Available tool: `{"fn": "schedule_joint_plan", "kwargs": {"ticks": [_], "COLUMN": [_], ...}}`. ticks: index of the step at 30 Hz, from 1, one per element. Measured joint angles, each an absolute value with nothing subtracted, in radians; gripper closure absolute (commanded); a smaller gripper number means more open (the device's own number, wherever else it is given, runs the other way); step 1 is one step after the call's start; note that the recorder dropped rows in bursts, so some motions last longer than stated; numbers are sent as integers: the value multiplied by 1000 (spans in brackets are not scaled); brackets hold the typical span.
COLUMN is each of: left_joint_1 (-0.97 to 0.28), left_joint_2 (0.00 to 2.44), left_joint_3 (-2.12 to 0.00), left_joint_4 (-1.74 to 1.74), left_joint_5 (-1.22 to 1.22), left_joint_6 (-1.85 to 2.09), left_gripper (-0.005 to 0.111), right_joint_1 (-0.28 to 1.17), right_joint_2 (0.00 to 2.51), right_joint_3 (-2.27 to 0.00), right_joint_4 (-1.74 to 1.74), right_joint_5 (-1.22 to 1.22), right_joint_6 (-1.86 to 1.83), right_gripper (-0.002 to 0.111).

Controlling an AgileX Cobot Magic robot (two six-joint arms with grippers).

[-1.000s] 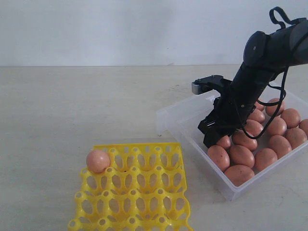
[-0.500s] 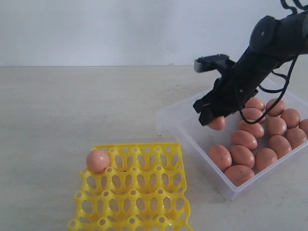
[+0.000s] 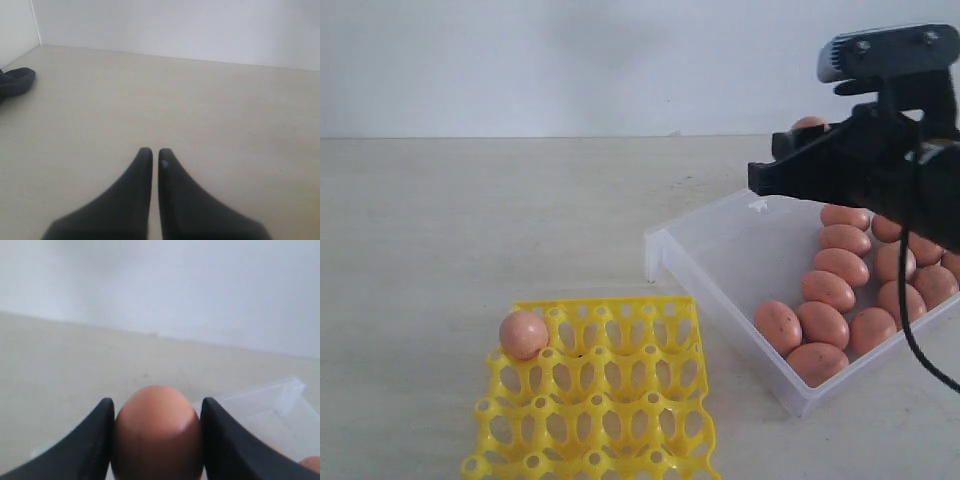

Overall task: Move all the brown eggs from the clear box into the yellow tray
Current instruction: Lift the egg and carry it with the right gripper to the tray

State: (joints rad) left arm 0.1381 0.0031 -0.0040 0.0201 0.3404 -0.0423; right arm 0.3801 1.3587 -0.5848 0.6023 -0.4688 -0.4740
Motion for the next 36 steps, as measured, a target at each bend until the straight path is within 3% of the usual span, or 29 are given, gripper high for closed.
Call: {"fn": "schedule_joint_plan", "kwargs": {"ticks": [6,11,18,28,36], "left_joint_1": [138,138,138,138,138], "left_joint_2": [3,3,3,3,3], "left_joint_3": [-4,-4,-4,-4,-4], "left_joint_4": [20,20,20,20,20], "left_joint_5": [340,340,340,340,340], "left_joint_6": [-42,-42,-42,-42,-42], "left_gripper": [103,103,103,103,103], "right_joint_1": [421,421,429,429,429], "right_joint_2": [1281,1277,1277,1277,1277], "right_joint_3": [-508,-568,-764,-989,-1190], "right_joint_4": [565,187,-428,-654,-817], "right_joint_5": [-786,-926,-929,-921,-662], "right_joint_6": [-98,326,753,922,800], "right_gripper": [108,108,108,108,108]}}
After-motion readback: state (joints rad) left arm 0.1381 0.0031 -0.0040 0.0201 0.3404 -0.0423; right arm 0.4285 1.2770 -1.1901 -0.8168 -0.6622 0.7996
